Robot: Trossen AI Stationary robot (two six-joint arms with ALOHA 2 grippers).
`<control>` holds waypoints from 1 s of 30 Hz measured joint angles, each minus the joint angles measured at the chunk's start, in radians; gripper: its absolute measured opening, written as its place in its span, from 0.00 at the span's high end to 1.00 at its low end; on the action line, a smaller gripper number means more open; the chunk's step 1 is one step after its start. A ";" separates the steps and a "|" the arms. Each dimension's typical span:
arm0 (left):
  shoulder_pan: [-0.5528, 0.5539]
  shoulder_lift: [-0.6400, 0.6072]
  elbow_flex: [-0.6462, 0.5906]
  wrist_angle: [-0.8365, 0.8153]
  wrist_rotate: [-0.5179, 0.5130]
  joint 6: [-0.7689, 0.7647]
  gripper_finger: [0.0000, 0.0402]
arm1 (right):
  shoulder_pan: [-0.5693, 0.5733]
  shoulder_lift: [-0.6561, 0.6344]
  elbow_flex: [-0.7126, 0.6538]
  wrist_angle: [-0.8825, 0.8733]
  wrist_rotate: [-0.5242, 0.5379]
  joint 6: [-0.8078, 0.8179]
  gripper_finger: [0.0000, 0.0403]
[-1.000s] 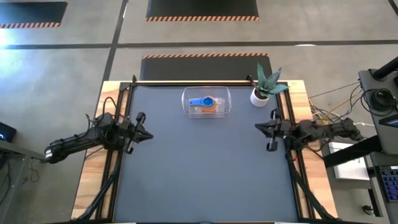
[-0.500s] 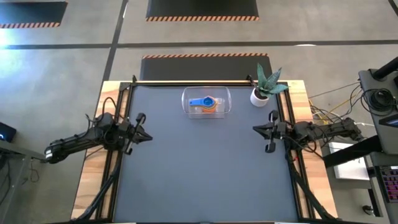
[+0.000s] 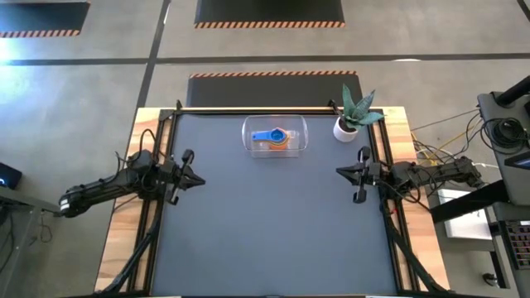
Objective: Nest measuring cups in basket
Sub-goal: Return to Home Position
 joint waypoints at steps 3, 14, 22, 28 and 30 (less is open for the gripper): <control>0.000 0.002 0.002 0.000 0.000 0.000 1.00 | 0.000 0.000 0.000 0.000 0.000 -0.002 0.98; 0.000 0.003 0.011 0.001 0.000 0.000 1.00 | 0.000 0.000 -0.001 0.002 0.000 0.000 0.98; 0.000 0.003 0.013 0.001 0.000 0.000 1.00 | 0.000 0.000 -0.001 0.003 0.000 0.000 0.98; 0.000 0.003 0.013 0.001 0.000 -0.001 1.00 | 0.000 0.000 -0.001 0.003 0.001 0.000 0.98; 0.000 0.003 0.013 0.001 0.000 -0.001 1.00 | 0.000 0.000 -0.001 0.003 0.001 0.000 0.98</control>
